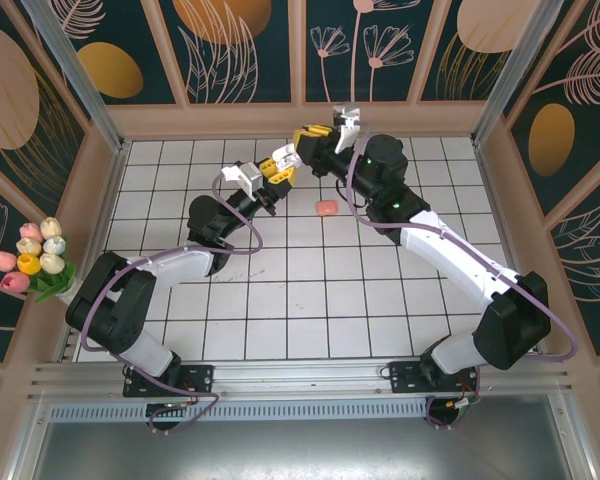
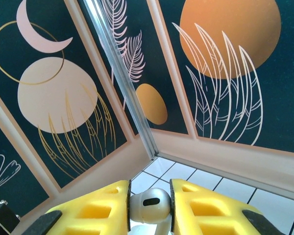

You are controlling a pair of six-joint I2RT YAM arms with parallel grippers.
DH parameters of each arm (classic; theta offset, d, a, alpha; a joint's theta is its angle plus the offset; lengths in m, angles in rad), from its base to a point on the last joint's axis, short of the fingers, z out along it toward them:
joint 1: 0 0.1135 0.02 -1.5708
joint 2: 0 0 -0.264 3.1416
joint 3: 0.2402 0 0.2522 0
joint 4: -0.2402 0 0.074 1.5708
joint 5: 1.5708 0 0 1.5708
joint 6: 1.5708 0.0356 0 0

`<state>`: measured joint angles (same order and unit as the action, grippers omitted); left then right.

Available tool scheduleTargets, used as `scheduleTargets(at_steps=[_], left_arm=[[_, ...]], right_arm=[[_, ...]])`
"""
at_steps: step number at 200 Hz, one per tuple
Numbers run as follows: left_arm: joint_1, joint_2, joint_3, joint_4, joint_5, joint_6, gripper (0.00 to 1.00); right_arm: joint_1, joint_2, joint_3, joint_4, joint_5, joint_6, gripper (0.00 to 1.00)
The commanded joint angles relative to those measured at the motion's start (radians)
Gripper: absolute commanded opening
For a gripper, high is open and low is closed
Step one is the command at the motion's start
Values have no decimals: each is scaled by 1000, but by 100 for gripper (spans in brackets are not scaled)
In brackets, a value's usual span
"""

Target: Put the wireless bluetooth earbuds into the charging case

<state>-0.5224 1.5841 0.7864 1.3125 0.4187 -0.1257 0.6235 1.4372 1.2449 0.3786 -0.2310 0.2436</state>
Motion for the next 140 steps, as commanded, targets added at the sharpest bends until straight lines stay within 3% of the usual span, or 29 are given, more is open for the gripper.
scheduleTargets(at_steps=[1, 140], left_arm=[[6, -19, 36, 24, 23, -15, 0], [6, -15, 48, 28, 23, -18, 0]], right_arm=[[5, -1, -12, 37, -28, -35, 26], [14, 4, -53, 29, -25, -30, 25]])
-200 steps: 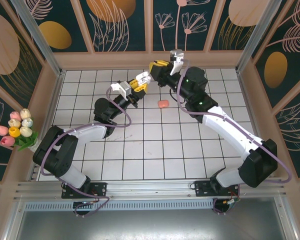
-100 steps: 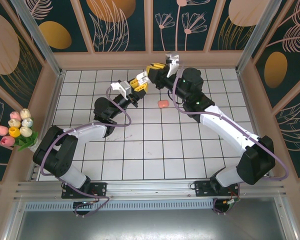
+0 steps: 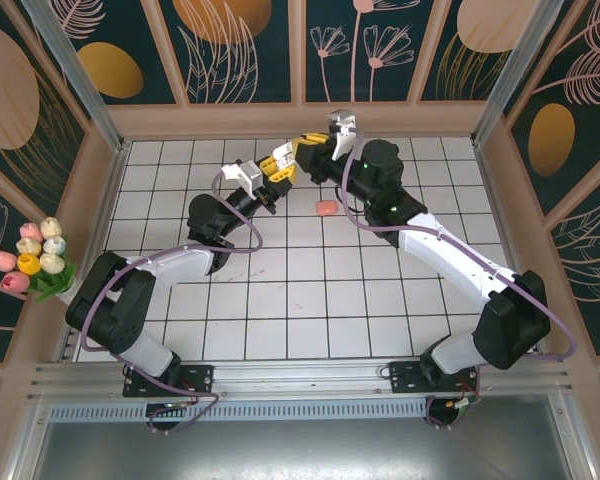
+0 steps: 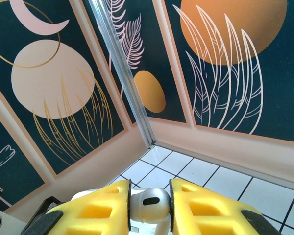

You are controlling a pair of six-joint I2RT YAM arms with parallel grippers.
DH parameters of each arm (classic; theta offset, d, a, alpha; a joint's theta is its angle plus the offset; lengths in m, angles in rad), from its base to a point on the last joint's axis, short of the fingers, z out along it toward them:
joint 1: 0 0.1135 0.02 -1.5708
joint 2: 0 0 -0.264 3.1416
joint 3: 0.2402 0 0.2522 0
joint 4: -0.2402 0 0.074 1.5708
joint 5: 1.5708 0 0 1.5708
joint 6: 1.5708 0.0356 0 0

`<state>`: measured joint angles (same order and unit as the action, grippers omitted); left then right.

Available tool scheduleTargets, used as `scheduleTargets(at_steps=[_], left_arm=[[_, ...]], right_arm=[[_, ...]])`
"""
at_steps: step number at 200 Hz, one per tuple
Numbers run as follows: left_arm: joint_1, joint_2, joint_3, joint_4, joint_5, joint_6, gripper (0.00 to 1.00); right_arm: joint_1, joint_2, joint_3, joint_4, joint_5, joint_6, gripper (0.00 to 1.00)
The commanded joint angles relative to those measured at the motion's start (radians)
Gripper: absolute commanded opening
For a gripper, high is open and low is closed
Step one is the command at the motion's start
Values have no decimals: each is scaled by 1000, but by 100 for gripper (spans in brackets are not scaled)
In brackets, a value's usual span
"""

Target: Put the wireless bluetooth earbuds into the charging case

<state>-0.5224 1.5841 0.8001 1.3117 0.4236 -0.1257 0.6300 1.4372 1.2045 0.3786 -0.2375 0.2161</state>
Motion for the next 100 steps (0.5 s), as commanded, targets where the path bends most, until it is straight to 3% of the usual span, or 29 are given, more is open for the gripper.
scheduleTargets(at_steps=[1, 100], left_arm=[[6, -15, 33, 30, 17, -17, 0], [5, -19, 27, 38, 31, -22, 0]], right_arm=[[8, 5, -13, 29, -18, -2, 25], [10, 15, -19, 37, 21, -16, 24]])
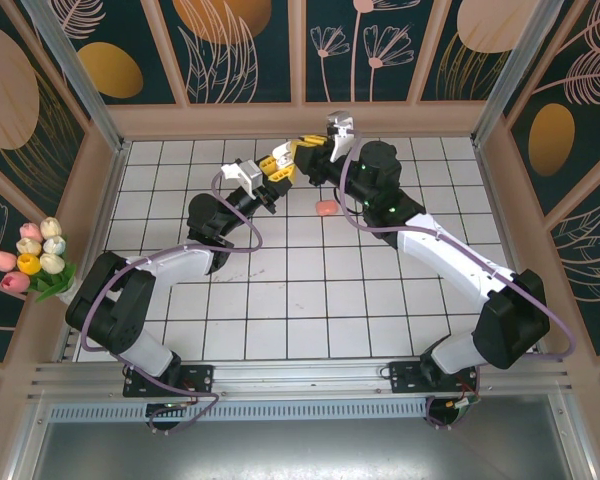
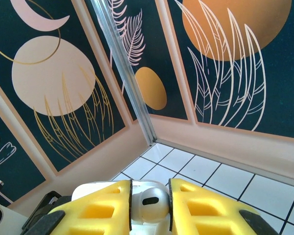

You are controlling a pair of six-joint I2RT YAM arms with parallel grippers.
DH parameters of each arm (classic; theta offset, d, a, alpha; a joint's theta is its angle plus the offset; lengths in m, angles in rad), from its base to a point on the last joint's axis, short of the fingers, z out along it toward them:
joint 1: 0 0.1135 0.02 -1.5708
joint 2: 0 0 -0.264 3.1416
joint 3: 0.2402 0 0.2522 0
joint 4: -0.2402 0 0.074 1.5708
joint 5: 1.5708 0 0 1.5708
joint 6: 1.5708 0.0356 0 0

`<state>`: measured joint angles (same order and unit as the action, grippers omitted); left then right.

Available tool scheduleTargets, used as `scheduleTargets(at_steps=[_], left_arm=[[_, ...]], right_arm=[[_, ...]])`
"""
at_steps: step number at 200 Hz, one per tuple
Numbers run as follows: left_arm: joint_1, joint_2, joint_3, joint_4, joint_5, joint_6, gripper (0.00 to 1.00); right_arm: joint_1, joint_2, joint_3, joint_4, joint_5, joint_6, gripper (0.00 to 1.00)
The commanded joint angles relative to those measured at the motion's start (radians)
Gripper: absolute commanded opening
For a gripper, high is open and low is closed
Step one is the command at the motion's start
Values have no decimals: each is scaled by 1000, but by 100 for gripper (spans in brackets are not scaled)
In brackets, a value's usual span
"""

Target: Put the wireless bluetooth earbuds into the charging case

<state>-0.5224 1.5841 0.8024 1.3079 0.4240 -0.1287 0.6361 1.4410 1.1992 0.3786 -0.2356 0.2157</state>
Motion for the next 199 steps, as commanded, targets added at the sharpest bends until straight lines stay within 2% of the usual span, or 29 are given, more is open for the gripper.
scheduleTargets(at_steps=[1, 94, 199], left_arm=[[5, -19, 24, 42, 31, -19, 0], [5, -18, 27, 57, 40, -27, 0], [5, -21, 29, 60, 31, -19, 0]], right_arm=[[4, 12, -13, 37, 19, -16, 24], [50, 32, -7, -40, 103, -136, 24], [57, -8, -67, -31, 118, -128, 24]])
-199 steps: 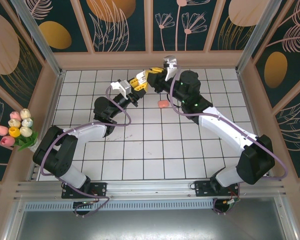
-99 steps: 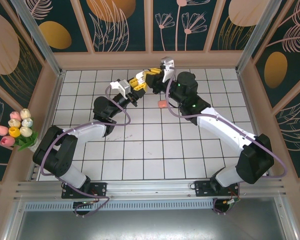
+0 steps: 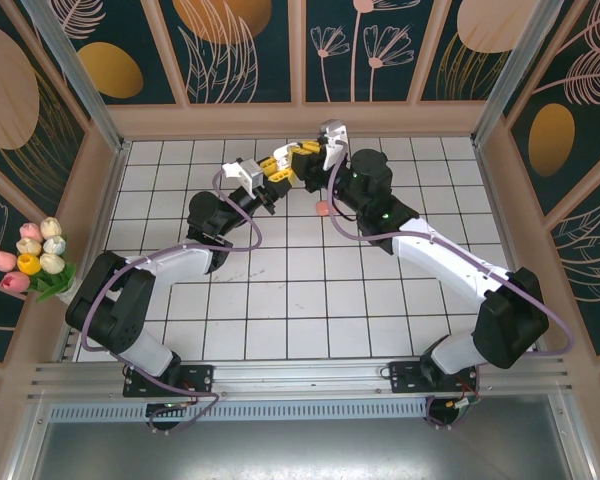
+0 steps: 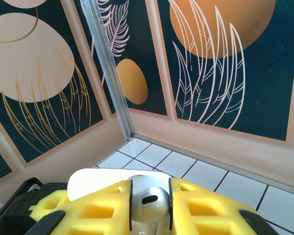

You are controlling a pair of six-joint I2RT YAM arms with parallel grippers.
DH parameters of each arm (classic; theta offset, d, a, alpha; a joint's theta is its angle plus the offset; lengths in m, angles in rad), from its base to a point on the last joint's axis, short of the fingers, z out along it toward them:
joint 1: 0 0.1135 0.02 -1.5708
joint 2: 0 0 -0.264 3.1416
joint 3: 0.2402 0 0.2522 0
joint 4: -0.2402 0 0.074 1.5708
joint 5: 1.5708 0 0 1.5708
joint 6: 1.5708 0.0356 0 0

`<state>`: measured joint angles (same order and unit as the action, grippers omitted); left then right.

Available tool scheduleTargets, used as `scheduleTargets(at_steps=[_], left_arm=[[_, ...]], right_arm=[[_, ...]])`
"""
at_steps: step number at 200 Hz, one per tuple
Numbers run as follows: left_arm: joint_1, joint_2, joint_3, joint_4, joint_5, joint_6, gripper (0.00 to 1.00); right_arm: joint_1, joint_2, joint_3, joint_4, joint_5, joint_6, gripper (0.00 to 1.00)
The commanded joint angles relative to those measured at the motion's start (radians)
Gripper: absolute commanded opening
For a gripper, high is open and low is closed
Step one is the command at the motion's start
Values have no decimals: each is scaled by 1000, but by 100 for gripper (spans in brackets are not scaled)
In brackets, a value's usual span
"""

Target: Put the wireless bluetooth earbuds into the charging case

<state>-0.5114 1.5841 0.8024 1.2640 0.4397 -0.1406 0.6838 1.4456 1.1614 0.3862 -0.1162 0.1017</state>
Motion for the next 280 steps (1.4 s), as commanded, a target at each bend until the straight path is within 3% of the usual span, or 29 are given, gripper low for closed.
scheduleTargets(at_steps=[1, 280], left_arm=[[-6, -19, 29, 104, 15, -7, 0], [-6, 5, 17, 125, 27, -26, 0]], right_arm=[[9, -14, -29, -39, -2, -14, 25], [-1, -37, 29, -35, 64, -3, 49]])
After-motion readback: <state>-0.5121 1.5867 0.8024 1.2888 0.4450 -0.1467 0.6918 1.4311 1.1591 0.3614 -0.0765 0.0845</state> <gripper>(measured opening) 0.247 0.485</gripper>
